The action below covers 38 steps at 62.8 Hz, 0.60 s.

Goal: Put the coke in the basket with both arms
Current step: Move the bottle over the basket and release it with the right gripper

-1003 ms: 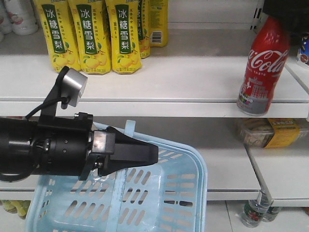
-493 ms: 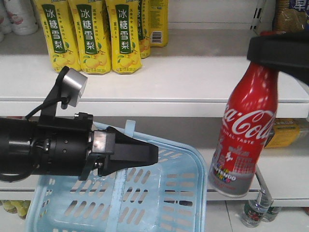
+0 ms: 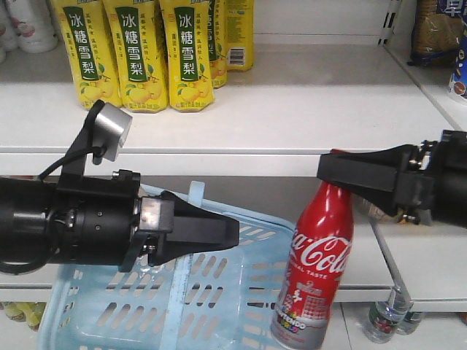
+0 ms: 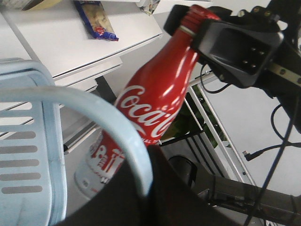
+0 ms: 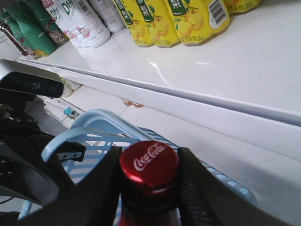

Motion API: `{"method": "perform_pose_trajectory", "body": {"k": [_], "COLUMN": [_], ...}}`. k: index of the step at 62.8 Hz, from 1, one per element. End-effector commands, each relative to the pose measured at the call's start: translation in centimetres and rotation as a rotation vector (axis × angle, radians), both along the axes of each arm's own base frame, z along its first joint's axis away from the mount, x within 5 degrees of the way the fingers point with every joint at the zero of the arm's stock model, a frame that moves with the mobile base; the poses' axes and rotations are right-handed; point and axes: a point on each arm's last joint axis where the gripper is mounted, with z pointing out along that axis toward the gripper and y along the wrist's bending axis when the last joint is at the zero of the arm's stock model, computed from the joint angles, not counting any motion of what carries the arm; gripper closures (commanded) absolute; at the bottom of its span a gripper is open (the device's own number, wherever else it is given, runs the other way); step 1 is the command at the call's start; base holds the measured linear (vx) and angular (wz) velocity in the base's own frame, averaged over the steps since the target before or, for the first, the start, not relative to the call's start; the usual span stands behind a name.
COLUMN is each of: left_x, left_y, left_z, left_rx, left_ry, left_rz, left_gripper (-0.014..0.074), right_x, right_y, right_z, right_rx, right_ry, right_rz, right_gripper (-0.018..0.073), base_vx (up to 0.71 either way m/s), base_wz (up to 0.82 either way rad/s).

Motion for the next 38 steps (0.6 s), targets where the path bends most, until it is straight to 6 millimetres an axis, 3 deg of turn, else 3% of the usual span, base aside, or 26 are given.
{"method": "perform_pose_trajectory", "body": {"k": [1,7,16,28,38], "left_x": [-0.6,-0.6,-0.6,-0.6,-0.6], "left_y": [0.0,0.0,0.0,0.0,0.0], "left_z": [2.1,2.1,2.1,2.1,2.1], "left_rx": [-0.095,-0.095,-0.095,-0.095,-0.095], "left_ry": [-0.017,-0.017,-0.017,-0.017,-0.017], "left_rz": [-0.002,-0.002,-0.002,-0.002,-0.002], "left_gripper": [0.0603,0.0603,0.0603,0.0603,0.0603], "right_x": [0.4,0.8,1.2,1.8,2.7], "right_y": [2.1,3.6,4.3,5.5,6.1], "right_z": [0.8,0.4,0.1,-1.3,-2.9], "right_rx": [0.071,0.005,-0.033,-0.074,-0.127], "right_ry": [-0.04,-0.093,-0.114,-0.079,-0.038], "right_rz": [0.022,-0.032,-0.13,-0.101,-0.07], "right_gripper": [0.0563,0.0563,0.0563,0.0551,0.0467], "base_vx": [0.0,0.0,0.0,0.0,0.0], "base_wz": [0.0,0.0,0.0,0.0,0.0]}}
